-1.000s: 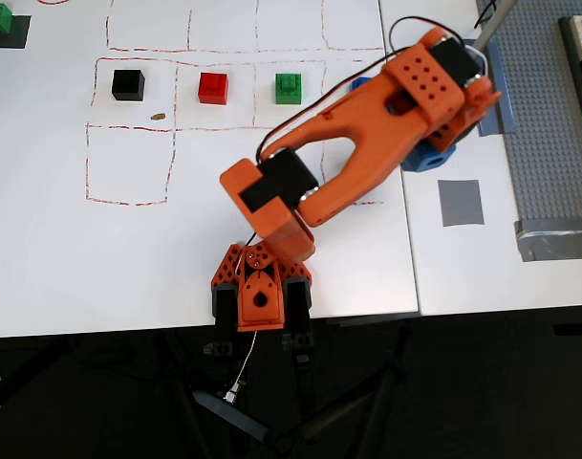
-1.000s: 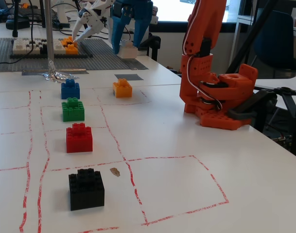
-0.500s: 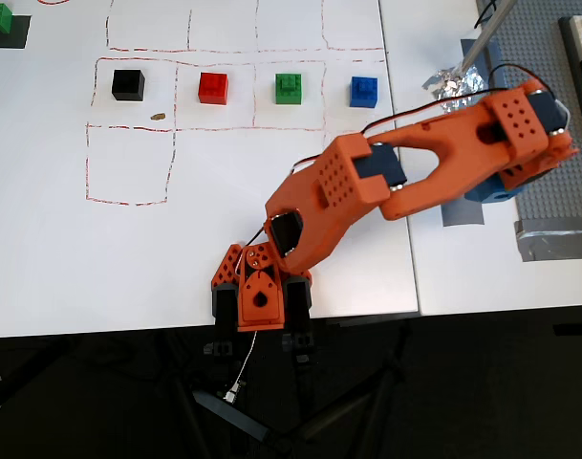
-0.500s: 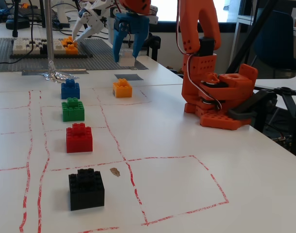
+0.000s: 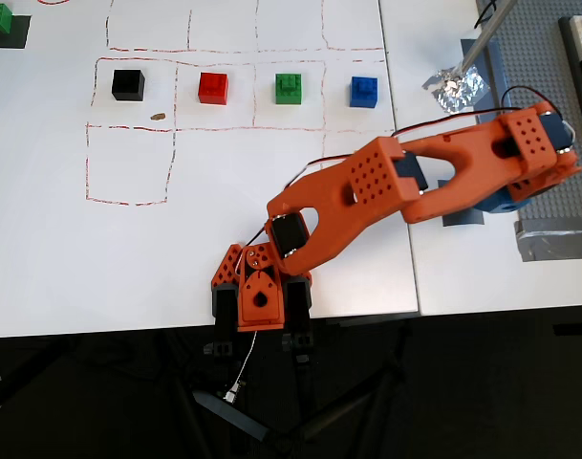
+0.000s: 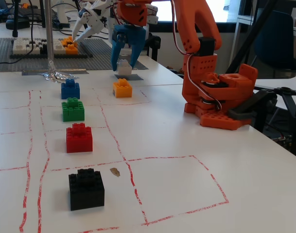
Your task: Grab the block and put it in the grey marker
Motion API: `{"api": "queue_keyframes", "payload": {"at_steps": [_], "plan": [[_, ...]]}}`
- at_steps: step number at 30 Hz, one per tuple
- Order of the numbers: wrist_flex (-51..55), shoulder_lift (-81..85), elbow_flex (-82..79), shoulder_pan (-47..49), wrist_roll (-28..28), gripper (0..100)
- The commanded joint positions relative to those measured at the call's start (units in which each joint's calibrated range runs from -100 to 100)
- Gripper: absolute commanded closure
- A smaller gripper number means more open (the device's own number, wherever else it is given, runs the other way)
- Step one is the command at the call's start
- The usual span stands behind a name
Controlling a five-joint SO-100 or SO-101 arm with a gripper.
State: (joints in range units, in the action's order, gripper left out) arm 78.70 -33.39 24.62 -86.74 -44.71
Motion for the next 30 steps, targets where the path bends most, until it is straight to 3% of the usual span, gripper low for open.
{"api": "queue_keyframes", "payload": {"at_steps": [1,18,30], "plan": [[-1.07,1.98,6.48,-3.47,-0.34,99],[-0.66,2.93,4.94,-5.85,-2.93,75],[4.0,8.19,5.39,-4.17,-2.93,67]]}}
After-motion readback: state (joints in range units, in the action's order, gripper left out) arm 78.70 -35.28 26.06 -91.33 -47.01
